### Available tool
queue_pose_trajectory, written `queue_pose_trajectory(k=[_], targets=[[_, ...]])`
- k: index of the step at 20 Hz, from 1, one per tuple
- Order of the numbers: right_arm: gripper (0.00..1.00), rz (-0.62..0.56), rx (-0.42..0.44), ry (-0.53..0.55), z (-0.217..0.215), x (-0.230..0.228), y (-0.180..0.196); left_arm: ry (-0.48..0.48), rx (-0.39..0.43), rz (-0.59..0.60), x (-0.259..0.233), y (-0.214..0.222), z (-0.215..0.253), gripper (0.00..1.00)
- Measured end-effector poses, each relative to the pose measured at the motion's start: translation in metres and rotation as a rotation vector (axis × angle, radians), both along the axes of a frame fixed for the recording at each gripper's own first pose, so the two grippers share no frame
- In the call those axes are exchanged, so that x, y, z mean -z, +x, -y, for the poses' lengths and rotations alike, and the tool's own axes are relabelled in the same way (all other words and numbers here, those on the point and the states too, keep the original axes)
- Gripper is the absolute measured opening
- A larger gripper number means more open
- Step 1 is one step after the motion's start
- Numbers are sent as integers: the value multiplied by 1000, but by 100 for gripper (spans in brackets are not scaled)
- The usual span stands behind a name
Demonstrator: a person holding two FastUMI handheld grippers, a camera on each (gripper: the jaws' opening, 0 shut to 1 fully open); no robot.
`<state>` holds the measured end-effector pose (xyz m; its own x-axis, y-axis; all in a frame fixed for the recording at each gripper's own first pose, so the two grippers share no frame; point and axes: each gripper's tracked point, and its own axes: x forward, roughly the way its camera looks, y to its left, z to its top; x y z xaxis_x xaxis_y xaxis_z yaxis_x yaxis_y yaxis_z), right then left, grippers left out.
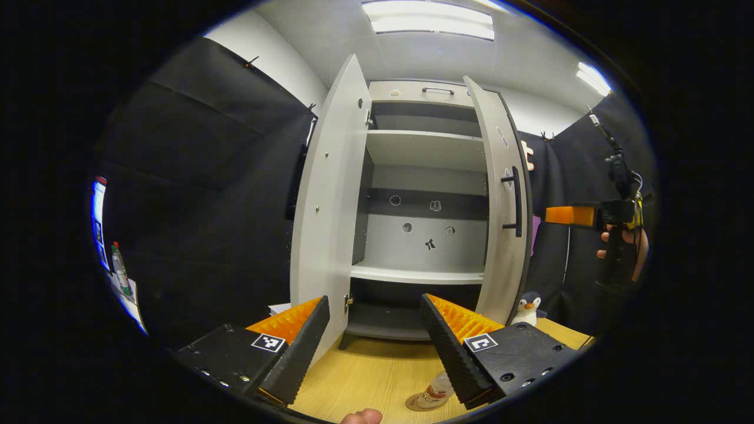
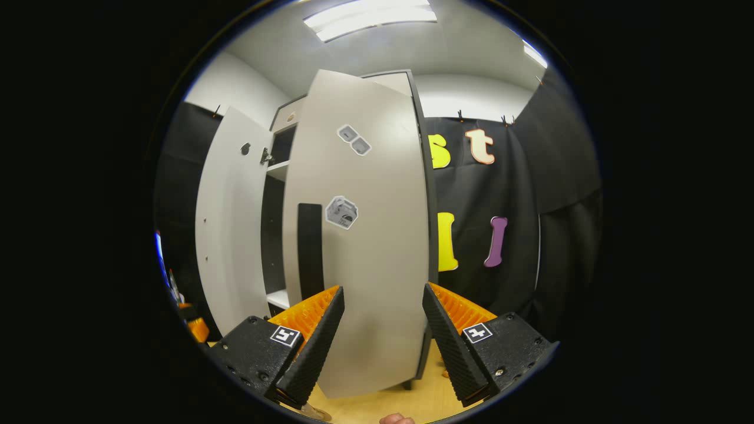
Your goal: Grasp the bottle in the cabinet with the left hand and place it on the coaster, then close the right door with the right hand and the left door with the left hand.
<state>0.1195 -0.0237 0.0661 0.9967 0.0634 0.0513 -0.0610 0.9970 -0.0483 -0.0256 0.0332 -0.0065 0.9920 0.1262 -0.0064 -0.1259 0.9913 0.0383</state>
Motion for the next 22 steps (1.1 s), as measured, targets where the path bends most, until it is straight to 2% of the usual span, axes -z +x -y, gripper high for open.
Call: queue_pose_trajectory(k=[2, 3, 4, 5, 7, 8, 9, 11, 13, 14, 15, 18, 22], targets=[[82, -10, 14, 6, -3, 19, -25, 4, -4, 14, -6, 2, -4, 98], [82, -19, 17, 12, -6, 29, -38, 6, -3, 18, -8, 2, -5, 95], [82, -31, 22, 14, -9, 39, -49, 7, -1, 20, -11, 2, -6, 99], [82, -43, 28, 22, -10, 49, -60, 7, 0, 25, -13, 1, -7, 95], [82, -68, 14, 52, -19, 66, -79, 0, 0, 38, -21, 1, -9, 95], [82, -72, 7, 69, -22, 73, -87, -1, 1, 45, -25, 2, -11, 99], [82, -58, -10, 81, -27, 78, -94, 1, -3, 50, -28, 2, -13, 95], [82, -34, -16, 68, -28, 92, -106, 2, -7, 67, -36, 1, -18, 95], [82, -62, 0, 24, -25, 116, -112, -16, -23, 94, -52, -1, -28, 95], [82, -95, 1, 17, -24, 127, -116, -31, -38, 122, -65, 1, -41, 99], [83, -121, -2, 25, -24, 134, -119, -42, -69, 155, -82, 5, -60, 95], [83, -142, 5, 57, -21, 137, -125, -57, -173, 245, -123, 23, -134, 99], [83, -136, 39, 44, -10, 131, -127, -114, -255, 279, -139, 62, -206, 99]])
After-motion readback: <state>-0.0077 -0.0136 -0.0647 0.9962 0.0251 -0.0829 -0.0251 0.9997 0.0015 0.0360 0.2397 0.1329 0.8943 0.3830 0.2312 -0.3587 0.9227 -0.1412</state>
